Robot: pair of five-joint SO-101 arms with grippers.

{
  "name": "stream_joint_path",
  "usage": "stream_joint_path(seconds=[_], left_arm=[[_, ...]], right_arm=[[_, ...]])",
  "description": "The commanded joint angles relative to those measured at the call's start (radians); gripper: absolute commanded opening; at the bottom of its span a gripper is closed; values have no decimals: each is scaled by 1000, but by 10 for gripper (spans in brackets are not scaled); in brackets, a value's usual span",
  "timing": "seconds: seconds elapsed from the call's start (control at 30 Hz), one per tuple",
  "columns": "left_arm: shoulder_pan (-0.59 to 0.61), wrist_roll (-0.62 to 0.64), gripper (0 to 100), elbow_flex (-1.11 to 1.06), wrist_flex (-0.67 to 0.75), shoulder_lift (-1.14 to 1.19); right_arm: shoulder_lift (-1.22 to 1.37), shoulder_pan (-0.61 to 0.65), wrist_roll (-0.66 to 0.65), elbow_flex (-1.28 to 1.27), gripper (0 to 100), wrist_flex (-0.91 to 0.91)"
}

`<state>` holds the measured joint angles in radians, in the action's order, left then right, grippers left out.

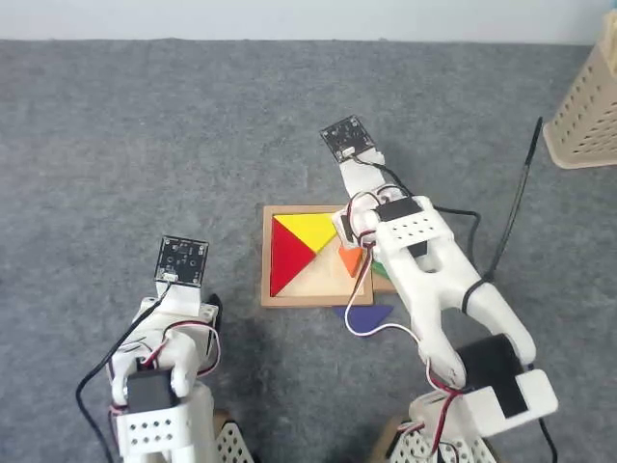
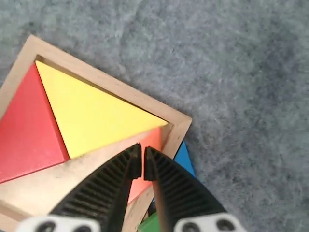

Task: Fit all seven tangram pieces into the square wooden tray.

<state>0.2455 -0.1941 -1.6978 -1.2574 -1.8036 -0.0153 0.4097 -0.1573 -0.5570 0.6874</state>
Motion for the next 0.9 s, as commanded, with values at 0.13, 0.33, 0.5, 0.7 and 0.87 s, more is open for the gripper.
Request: stream_joint_path(seconds=[0.13,0.33,0.5,0.7,0.87], left_arm=[[-2,-5,168,12,-5,-6],[-2,-5,168,12,-5,-6],[-2,-5,168,12,-5,-6],[-2,-5,168,12,-5,-6],[-2,-5,168,12,-5,-6]], right_arm=[[35,-8,-21,48,6,79],[35,-1,-21,17,6,97],[33,10,-18,-32,6,97],[33,58,-15,-44,6,104],[33,125,-14,-44,6,137]])
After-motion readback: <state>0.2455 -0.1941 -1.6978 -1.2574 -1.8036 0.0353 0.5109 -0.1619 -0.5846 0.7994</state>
